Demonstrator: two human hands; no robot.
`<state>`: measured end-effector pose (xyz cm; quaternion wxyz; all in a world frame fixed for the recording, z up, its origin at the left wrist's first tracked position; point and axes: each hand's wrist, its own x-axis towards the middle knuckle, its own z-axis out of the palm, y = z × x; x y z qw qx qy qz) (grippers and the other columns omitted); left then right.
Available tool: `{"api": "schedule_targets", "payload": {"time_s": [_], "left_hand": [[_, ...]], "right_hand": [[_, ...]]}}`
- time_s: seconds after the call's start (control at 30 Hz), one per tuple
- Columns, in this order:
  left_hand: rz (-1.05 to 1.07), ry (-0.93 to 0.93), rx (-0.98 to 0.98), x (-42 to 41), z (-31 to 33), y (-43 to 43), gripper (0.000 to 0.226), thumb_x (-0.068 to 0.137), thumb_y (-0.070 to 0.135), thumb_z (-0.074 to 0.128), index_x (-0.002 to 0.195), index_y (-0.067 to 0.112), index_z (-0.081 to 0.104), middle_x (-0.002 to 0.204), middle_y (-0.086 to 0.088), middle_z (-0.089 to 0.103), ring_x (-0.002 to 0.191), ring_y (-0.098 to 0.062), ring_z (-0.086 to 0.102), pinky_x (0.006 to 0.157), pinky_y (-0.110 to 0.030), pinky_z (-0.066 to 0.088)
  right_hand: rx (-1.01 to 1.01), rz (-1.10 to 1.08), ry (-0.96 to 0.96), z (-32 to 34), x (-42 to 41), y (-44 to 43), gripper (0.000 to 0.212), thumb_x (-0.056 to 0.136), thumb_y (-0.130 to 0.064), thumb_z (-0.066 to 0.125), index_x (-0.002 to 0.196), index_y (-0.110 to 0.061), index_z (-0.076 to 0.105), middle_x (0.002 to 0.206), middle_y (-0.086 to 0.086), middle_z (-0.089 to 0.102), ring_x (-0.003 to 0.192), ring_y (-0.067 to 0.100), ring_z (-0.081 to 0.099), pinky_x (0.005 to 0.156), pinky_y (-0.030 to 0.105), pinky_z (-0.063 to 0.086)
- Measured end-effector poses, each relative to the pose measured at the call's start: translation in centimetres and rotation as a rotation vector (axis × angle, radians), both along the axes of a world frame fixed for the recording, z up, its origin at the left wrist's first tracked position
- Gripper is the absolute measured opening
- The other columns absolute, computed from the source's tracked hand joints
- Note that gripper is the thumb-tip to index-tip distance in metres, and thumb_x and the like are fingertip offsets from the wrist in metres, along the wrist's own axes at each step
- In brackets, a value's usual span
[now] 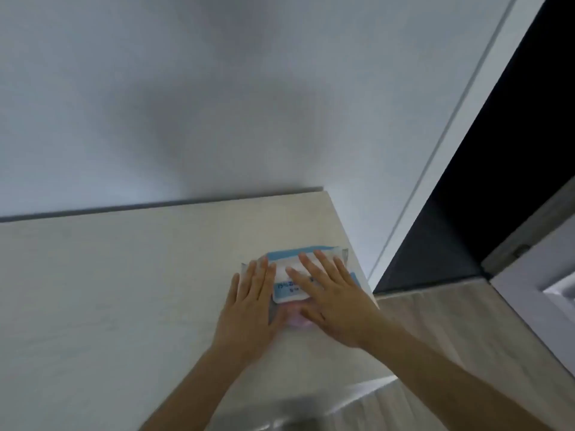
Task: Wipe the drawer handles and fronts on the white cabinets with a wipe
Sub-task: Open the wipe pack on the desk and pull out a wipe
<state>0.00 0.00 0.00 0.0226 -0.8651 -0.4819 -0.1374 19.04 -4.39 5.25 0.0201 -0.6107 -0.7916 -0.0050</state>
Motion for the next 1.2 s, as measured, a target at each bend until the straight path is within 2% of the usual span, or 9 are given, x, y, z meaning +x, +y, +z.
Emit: {"api": "schedule_targets", "payload": {"time_s": [0.13,0.27,0.37,0.5,0.63,0.7,0.8,1.0,1.2], "left_hand": [[0.042,-0.005,0.014,0.1,-0.6,-0.4,0.077,0.098,0.063,0.014,0.147,0.006,0.026,0.153,-0.010,0.029,0.147,-0.017,0.003,0.115,-0.034,0.004],[0.065,0.033,-0.007,0.4,-1.1,-1.0,0.079,0.097,0.064,0.016,0.146,0.005,0.033,0.153,-0.010,0.031,0.144,-0.022,0.018,0.117,-0.036,0.006],[0.088,0.009,-0.028,0.7,-1.3,-1.2,0.077,0.098,0.062,0.016,0.146,0.005,0.032,0.153,-0.010,0.031,0.144,-0.021,0.019,0.118,-0.037,0.005],[0.085,-0.012,-0.028,0.9,-1.4,-1.2,0.075,0.095,0.060,0.025,0.145,0.005,0.034,0.153,-0.010,0.032,0.144,-0.021,0.018,0.118,-0.038,0.006],[0.099,-0.024,-0.035,1.0,-1.5,-1.2,0.076,0.093,0.059,0.029,0.145,0.004,0.033,0.152,-0.010,0.035,0.142,-0.022,0.023,0.118,-0.039,0.007],[0.117,-0.034,-0.057,1.1,-1.6,-1.2,0.075,0.095,0.059,0.023,0.146,0.004,0.029,0.151,-0.011,0.035,0.143,-0.022,0.022,0.117,-0.040,0.007],[0.130,-0.058,-0.085,1.2,-1.7,-1.3,0.075,0.094,0.058,0.026,0.146,0.003,0.031,0.151,-0.011,0.035,0.143,-0.021,0.021,0.117,-0.041,0.007],[0.104,-0.045,-0.045,1.0,-1.7,-1.2,0.076,0.095,0.061,0.022,0.148,0.006,0.024,0.150,-0.012,0.037,0.141,-0.023,0.026,0.116,-0.047,0.007],[-0.061,0.014,0.012,0.6,-0.2,0.6,0.076,0.096,0.063,0.018,0.151,0.011,0.021,0.156,-0.009,0.024,0.144,-0.026,0.019,0.114,-0.049,0.006]], "right_hand": [[-0.033,0.008,-0.013,-2.2,0.5,0.4,0.061,0.099,-0.059,0.005,0.145,-0.027,0.029,0.149,0.004,0.037,0.137,0.029,0.035,0.111,0.049,0.029],[-0.059,0.025,-0.019,-2.8,0.5,0.5,0.059,0.100,-0.054,0.005,0.143,-0.024,0.033,0.147,0.004,0.041,0.137,0.028,0.035,0.108,0.043,0.018],[-0.030,0.021,-0.020,-2.5,0.1,0.9,0.062,0.100,-0.052,0.010,0.132,-0.020,0.051,0.136,0.009,0.054,0.126,0.031,0.050,0.107,0.048,0.034],[-0.069,0.069,-0.045,-1.7,-0.6,2.1,0.057,0.061,-0.047,0.083,0.106,-0.015,0.071,0.112,0.010,0.069,0.104,0.029,0.066,0.082,0.044,0.055],[-0.078,0.146,-0.008,-0.8,-0.3,2.5,0.078,0.033,-0.036,0.095,0.102,-0.007,0.072,0.104,0.011,0.072,0.093,0.026,0.070,0.074,0.035,0.057],[-0.137,0.182,-0.041,0.6,-0.7,2.6,0.078,0.058,-0.022,0.090,0.125,0.000,0.057,0.129,0.018,0.058,0.117,0.028,0.058,0.093,0.035,0.050],[-0.329,0.222,-0.111,2.0,-1.0,2.7,0.063,0.098,-0.019,0.048,0.149,-0.007,0.014,0.157,0.014,0.015,0.144,0.025,0.017,0.116,0.035,0.020],[-0.145,0.036,0.034,5.0,0.1,6.8,0.031,0.099,-0.025,0.049,0.128,-0.019,0.047,0.118,0.003,0.061,0.099,0.020,0.059,0.088,0.028,0.048],[0.049,-0.073,0.262,3.0,-0.4,8.1,0.043,0.101,-0.034,0.038,0.135,-0.011,0.050,0.141,0.008,0.049,0.129,0.024,0.047,0.109,0.034,0.033]]}}
